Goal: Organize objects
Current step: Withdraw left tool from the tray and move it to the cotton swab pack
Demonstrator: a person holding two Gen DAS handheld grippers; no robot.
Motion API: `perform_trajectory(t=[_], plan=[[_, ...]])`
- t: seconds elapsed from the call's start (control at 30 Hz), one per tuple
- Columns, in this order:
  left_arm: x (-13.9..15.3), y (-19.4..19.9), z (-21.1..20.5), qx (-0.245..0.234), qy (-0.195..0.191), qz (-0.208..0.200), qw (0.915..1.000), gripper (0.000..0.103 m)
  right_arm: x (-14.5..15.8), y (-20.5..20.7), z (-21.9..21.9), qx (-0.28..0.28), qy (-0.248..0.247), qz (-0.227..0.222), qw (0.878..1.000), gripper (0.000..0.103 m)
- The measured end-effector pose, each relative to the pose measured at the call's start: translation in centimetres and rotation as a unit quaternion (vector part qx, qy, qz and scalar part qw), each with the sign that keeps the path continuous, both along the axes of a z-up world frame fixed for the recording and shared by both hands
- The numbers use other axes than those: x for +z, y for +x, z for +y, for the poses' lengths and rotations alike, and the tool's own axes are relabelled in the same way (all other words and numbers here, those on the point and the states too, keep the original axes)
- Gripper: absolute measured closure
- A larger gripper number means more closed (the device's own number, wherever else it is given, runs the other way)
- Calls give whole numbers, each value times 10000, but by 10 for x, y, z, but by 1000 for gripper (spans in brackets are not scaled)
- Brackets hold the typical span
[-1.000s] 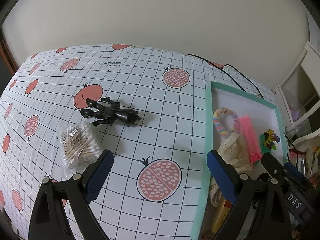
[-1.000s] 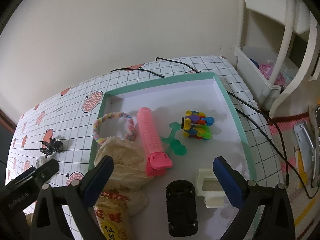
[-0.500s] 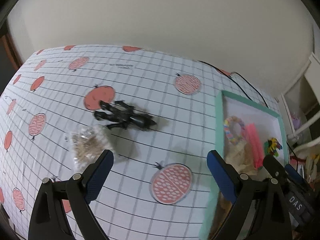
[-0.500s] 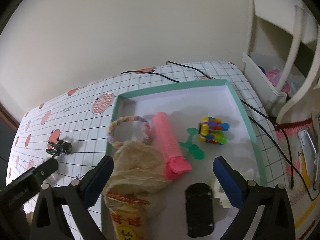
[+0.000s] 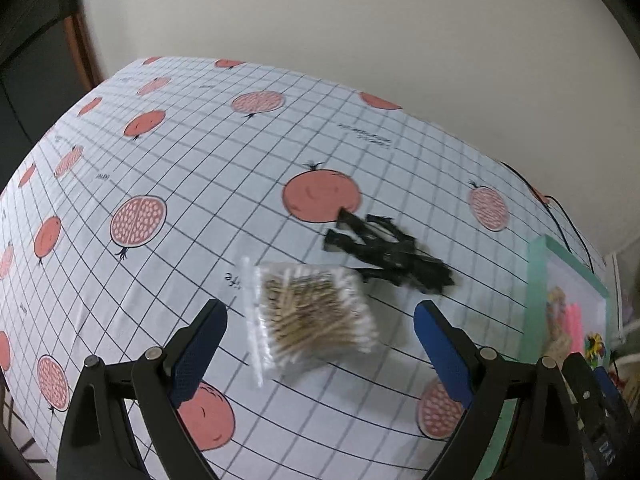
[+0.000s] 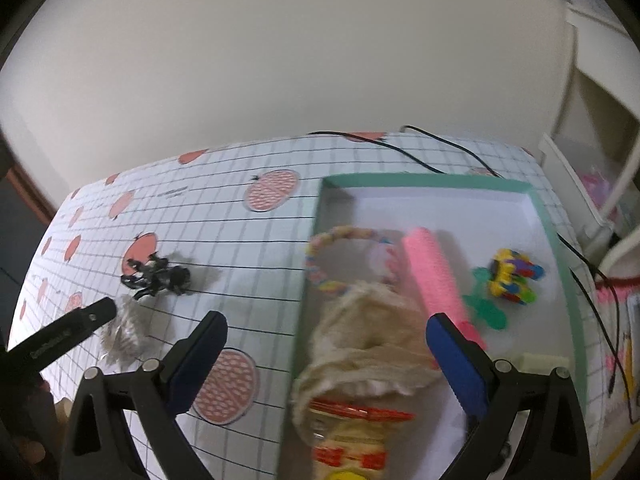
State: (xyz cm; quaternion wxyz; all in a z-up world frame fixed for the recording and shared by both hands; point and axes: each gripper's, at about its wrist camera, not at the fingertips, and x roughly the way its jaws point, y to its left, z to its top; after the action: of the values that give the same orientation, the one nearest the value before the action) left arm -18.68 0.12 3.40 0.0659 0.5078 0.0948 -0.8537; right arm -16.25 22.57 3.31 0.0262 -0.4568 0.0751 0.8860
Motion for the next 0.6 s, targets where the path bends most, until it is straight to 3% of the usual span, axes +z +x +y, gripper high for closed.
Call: perform_trajectory(t=[0.4, 0.6], plan=[[-30, -11, -6, -23, 141, -322, 9994, 8, 5, -22, -42, 536, 125, 185, 9983, 2], [-42, -15, -10, 0, 253, -437, 9987, 8, 6, -48, -64, 1088, 293, 181, 9935, 2]])
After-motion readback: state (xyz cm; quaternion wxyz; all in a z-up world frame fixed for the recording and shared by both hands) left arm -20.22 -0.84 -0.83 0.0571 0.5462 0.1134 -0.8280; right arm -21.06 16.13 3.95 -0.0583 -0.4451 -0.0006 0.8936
